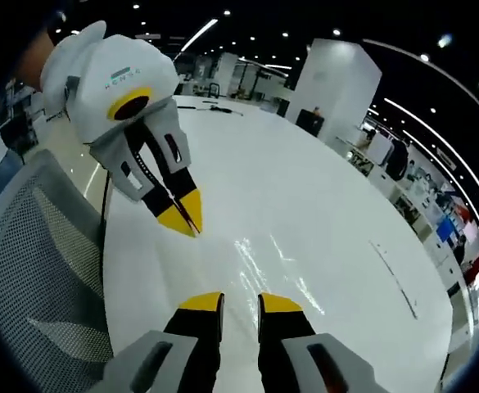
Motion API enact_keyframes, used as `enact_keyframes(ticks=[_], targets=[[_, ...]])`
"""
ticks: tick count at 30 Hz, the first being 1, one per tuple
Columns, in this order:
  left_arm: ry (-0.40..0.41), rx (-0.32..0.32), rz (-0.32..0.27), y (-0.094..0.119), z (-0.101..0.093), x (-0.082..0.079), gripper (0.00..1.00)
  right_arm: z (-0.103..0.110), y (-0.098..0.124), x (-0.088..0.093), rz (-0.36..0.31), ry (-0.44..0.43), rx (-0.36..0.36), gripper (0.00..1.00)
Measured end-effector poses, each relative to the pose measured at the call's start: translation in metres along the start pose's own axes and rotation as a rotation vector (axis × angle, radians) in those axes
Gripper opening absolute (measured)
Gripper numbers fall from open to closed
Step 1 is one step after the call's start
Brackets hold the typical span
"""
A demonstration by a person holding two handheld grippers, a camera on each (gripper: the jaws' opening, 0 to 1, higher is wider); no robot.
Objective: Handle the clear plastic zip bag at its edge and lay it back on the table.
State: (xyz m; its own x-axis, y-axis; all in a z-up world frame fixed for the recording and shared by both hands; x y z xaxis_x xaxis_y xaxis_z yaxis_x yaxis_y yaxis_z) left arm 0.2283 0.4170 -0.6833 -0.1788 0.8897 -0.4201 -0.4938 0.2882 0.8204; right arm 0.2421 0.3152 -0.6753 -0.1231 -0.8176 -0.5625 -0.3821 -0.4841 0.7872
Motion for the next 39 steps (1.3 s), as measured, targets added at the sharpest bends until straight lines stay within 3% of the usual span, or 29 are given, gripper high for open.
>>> enact_keyframes(ticks=[26, 33, 39], targets=[[-0.044, 0.005, -0.004, -0.001, -0.003, -0.002, 0.0, 0.008, -0.006, 0.008, 0.042, -0.03, -0.028, 0.1], [-0.058, 0.005, -0.013, 0.0, -0.004, -0.005, 0.0, 0.013, -0.012, 0.01, 0.048, -0.035, -0.049, 0.0], [-0.047, -0.001, -0.023, 0.0, -0.003, -0.005, 0.0, 0.017, -0.013, 0.01, 0.047, -0.034, -0.048, 0.0]])
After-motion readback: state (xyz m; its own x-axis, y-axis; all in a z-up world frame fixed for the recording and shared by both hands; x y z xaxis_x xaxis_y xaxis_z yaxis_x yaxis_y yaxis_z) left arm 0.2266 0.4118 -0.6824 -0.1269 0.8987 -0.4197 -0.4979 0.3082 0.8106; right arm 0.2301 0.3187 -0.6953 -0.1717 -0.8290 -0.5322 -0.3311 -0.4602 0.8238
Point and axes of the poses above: the point that each gripper's makers call its tool centre point, and the gripper's own axes: y roughly backward along the fingers, z roughly to its left, x roughly out of its underside, the point moved 4 cm from there along y, roughly backward along the fingers, and after that the axes turned 9 degrees about z, right-handed, at the moved point
